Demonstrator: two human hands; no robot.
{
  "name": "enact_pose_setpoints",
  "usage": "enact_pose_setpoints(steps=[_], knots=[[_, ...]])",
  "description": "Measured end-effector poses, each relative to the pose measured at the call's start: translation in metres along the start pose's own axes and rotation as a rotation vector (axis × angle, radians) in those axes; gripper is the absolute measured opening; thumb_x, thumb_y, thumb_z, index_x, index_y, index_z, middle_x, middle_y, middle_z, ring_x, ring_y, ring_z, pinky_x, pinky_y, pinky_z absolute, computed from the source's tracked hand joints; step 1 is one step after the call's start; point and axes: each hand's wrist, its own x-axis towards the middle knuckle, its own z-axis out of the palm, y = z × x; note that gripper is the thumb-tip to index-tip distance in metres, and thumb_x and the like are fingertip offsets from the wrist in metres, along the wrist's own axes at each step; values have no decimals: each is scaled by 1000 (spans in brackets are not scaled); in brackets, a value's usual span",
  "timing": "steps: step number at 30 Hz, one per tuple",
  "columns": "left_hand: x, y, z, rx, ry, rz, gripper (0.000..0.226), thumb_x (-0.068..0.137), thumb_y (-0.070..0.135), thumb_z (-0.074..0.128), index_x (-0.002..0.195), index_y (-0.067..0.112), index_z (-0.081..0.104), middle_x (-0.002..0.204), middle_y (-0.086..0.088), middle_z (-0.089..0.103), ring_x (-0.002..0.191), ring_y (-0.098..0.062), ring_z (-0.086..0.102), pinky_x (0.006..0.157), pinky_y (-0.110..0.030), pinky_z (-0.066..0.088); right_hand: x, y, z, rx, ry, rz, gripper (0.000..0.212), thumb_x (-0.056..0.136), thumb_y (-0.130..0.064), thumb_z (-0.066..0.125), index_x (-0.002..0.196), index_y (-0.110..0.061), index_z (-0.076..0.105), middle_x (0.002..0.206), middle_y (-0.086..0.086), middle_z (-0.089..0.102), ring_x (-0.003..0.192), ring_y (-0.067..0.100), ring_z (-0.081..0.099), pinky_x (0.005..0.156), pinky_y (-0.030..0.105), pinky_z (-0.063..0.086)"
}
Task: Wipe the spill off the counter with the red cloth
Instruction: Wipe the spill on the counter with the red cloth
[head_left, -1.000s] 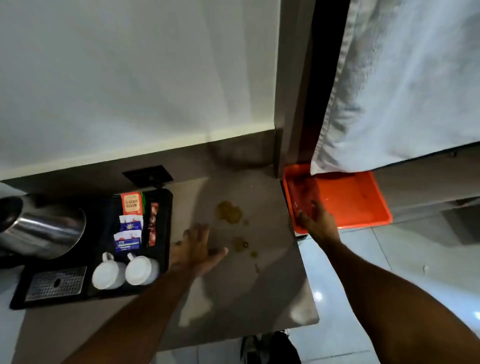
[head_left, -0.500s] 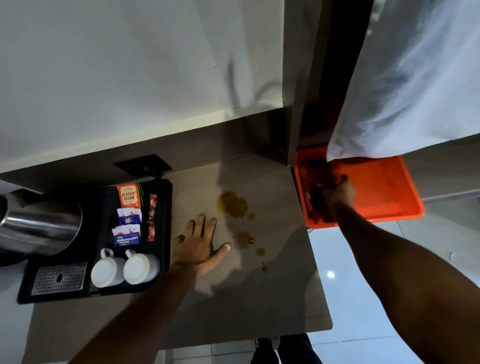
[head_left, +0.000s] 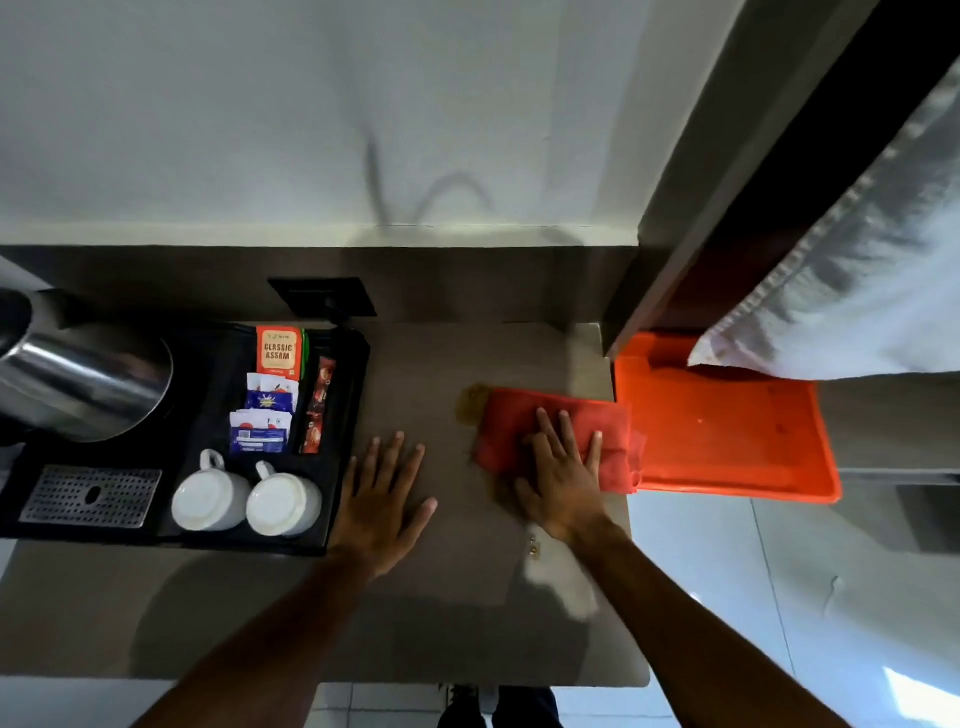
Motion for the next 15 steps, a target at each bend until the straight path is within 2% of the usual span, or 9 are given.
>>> enact_pose_setpoints(steps=[2, 4, 6, 8, 10, 13, 15], knots=[[-1, -2, 5, -24, 41, 15, 78, 94, 64, 29, 162, 27, 22, 171, -7, 14, 158, -36, 12, 124, -57, 14, -3, -8, -1, 84, 42, 79, 74, 87, -53, 40, 155, -27, 31, 172, -3, 6, 159, 26, -7, 118, 69, -15], [-1, -4, 9, -52, 77, 29, 76, 94, 62, 36, 161, 26, 28, 170, -8, 20, 157, -36, 18, 123, -57, 19, 4, -15, -6, 113, 107, 211, 70, 91, -55, 33, 157, -34, 27, 172, -4, 9, 158, 29, -4, 116, 73, -13], [0, -5, 12, -72, 104, 41, 75, 93, 61, 40, 159, 26, 31, 170, -8, 24, 156, -36, 20, 123, -58, 21, 16, -23, -6, 118, 108, 358, 64, 98, -63, 22, 159, -42, 15, 172, -1, 2, 157, 37, -8, 112, 79, -9], [0, -7, 15, -81, 124, 48, 75, 92, 60, 44, 158, 26, 34, 169, -8, 25, 156, -36, 21, 122, -58, 22, 26, -31, 1, 67, 55, 432, 70, 97, -71, 17, 159, -44, 1, 172, 2, -9, 155, 42, -14, 110, 83, -6], [1, -7, 17, -94, 131, 53, 76, 91, 59, 48, 158, 26, 34, 170, -8, 24, 156, -36, 19, 122, -58, 22, 41, -34, 5, 39, 45, 466, 73, 94, -74, 15, 158, -45, -6, 171, 4, -13, 153, 46, -18, 107, 85, -5], [5, -10, 20, -131, 142, 50, 78, 90, 60, 51, 158, 29, 33, 170, -6, 24, 157, -34, 19, 122, -56, 21, 92, -44, -1, 86, 110, 477, 70, 94, -74, 16, 157, -49, 0, 172, 3, -9, 152, 47, -18, 105, 86, -4], [6, -9, 20, -130, 154, 55, 78, 90, 61, 51, 159, 30, 32, 171, -5, 23, 157, -34, 18, 122, -55, 19, 116, -60, -6, 46, 115, 401, 69, 94, -73, 20, 157, -49, 4, 172, 3, -5, 153, 47, -16, 105, 86, -5]])
